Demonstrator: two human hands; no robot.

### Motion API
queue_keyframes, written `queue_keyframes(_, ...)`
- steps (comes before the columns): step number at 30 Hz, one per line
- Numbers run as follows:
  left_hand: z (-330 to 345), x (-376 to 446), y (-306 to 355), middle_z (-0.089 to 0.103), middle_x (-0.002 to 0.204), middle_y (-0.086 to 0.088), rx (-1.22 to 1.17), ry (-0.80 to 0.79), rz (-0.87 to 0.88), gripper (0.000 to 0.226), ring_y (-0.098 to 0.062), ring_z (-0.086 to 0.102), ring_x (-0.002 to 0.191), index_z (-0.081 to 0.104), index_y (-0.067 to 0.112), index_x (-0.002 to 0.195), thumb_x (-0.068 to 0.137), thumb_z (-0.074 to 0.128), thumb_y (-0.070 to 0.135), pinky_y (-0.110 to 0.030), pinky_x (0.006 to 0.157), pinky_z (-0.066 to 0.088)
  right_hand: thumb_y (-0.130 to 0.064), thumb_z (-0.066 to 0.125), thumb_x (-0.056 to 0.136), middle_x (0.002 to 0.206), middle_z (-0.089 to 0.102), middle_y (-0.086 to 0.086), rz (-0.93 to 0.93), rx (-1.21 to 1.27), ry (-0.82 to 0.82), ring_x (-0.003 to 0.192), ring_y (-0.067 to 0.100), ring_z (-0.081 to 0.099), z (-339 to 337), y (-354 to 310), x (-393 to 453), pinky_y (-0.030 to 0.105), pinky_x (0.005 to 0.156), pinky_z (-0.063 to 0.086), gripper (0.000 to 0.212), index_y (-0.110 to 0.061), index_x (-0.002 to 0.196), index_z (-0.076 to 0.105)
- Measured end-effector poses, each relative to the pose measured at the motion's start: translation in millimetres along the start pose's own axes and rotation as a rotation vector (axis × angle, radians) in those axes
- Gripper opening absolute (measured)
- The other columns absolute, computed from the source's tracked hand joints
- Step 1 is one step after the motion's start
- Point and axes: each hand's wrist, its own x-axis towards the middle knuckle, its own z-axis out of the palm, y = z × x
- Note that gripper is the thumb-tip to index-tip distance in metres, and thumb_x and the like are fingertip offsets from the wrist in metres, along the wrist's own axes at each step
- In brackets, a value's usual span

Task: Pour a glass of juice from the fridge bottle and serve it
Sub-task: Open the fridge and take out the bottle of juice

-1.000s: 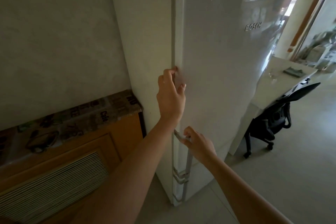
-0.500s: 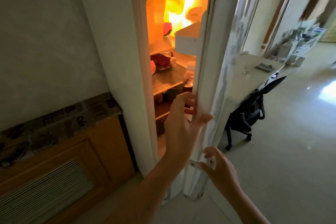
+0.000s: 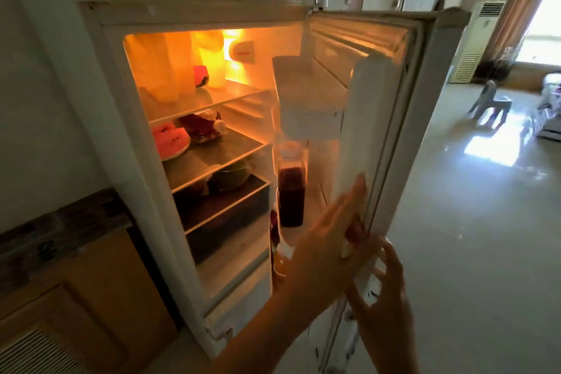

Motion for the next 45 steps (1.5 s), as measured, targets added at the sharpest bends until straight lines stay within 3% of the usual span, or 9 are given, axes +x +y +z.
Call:
queue_keyframes(3, 19, 11, -1, 0.042, 0.118, 0.025, 0.119, -0.028, 0.075, 0.070, 0.014, 0.043, 0.103, 0.010, 0.055, 0.143, 0.088, 0.052, 0.048, -0.007, 0.084, 0.042, -0.044, 0.061, 0.074, 0.129, 0.054, 0.000, 0.043, 0.024, 0.078, 0.098, 0.016, 0.058, -21, 18, 12, 0.041, 0.080, 0.053, 0.077, -0.034, 0.140, 0.024)
queue_keyframes(6, 29, 22, -18, 0.036, 0.118, 0.038, 0.074, 0.213, -0.073, 0.061, 0.004, 0.045, 0.111, 0.030, 0.055, 0.130, 0.082, 0.066, 0.045, -0.027, 0.094, 0.046, -0.039, 0.059, 0.078, 0.125, 0.058, 0.003, 0.060, 0.026, 0.157, 0.095, 0.017, 0.062, -41, 35, 26, 0.035, 0.078, 0.055, 0.067, -0.034, 0.138, 0.030)
queue_keyframes(10, 36, 45, -55, 0.037, 0.145, 0.003, 0.069, 0.338, -0.342, 0.087, -0.010, 0.034, 0.132, 0.029, 0.024, 0.142, 0.073, 0.081, 0.030, -0.045, 0.111, 0.036, -0.036, 0.058, 0.083, 0.129, 0.055, 0.002, 0.088, 0.016, 0.228, 0.098, 0.015, 0.059, -57, 56, 43, 0.019, 0.071, 0.049, 0.062, -0.036, 0.137, 0.029)
queue_keyframes(13, 44, 64, -69, 0.031, 0.153, -0.001, 0.035, 0.264, -0.376, 0.099, -0.019, 0.033, 0.138, 0.017, 0.032, 0.147, 0.072, 0.082, 0.033, -0.048, 0.111, 0.035, -0.033, 0.058, 0.084, 0.123, 0.049, -0.008, 0.128, 0.054, 0.284, 0.100, 0.016, 0.056, -61, 64, 54, 0.014, 0.067, 0.044, 0.061, -0.043, 0.135, 0.026)
queue_keyframes(17, 62, 78, -84, 0.042, 0.147, 0.000, 0.004, 0.137, -0.378, 0.106, -0.017, 0.043, 0.132, 0.005, 0.043, 0.145, 0.071, 0.081, 0.038, -0.035, 0.104, 0.039, -0.040, 0.056, 0.082, 0.122, 0.046, -0.008, 0.187, 0.079, 0.349, 0.100, 0.018, 0.054, -61, 69, 64, 0.023, 0.073, 0.045, 0.061, -0.044, 0.134, 0.025)
queue_keyframes(22, 67, 85, -99, 0.044, 0.127, 0.027, -0.038, 0.156, -0.325, 0.100, 0.011, 0.037, 0.115, 0.010, 0.063, 0.131, 0.066, 0.083, 0.042, 0.004, 0.085, 0.024, -0.043, 0.059, 0.077, 0.120, 0.048, -0.010, 0.234, 0.131, 0.406, 0.102, 0.020, 0.054, -62, 74, 69, 0.020, 0.070, 0.043, 0.062, -0.045, 0.131, 0.029)
queue_keyframes(25, 64, 80, -98, 0.035, 0.120, 0.045, -0.086, 0.186, -0.279, 0.098, 0.024, 0.038, 0.111, 0.013, 0.066, 0.127, 0.065, 0.084, 0.039, 0.003, 0.081, 0.029, -0.041, 0.058, 0.080, 0.119, 0.047, -0.011, 0.237, 0.104, 0.394, 0.100, 0.018, 0.054, -63, 75, 68, 0.013, 0.063, 0.040, 0.059, -0.044, 0.132, 0.029)
queue_keyframes(36, 38, 45, -1, 0.046, 0.123, 0.029, -0.046, 0.184, -0.020, 0.089, 0.017, 0.047, 0.112, 0.022, 0.052, 0.135, 0.063, 0.074, 0.059, -0.004, 0.090, 0.041, -0.015, 0.065, 0.083, 0.121, 0.054, 0.004, 0.142, 0.039, 0.198, 0.099, 0.020, 0.058, -85, 64, 64, 0.012, 0.067, 0.044, 0.057, -0.022, 0.133, 0.038)
queue_keyframes(45, 58, 11, 76, 0.057, 0.124, 0.018, -0.112, -0.115, 0.059, 0.086, 0.011, 0.047, 0.109, 0.026, 0.050, 0.133, 0.063, 0.075, 0.059, 0.005, 0.085, 0.034, -0.021, 0.060, 0.088, 0.099, 0.061, -0.016, 0.150, 0.110, 0.257, 0.091, 0.003, 0.059, -159, 9, 33, 0.019, 0.068, 0.044, 0.020, -0.027, 0.106, 0.057)
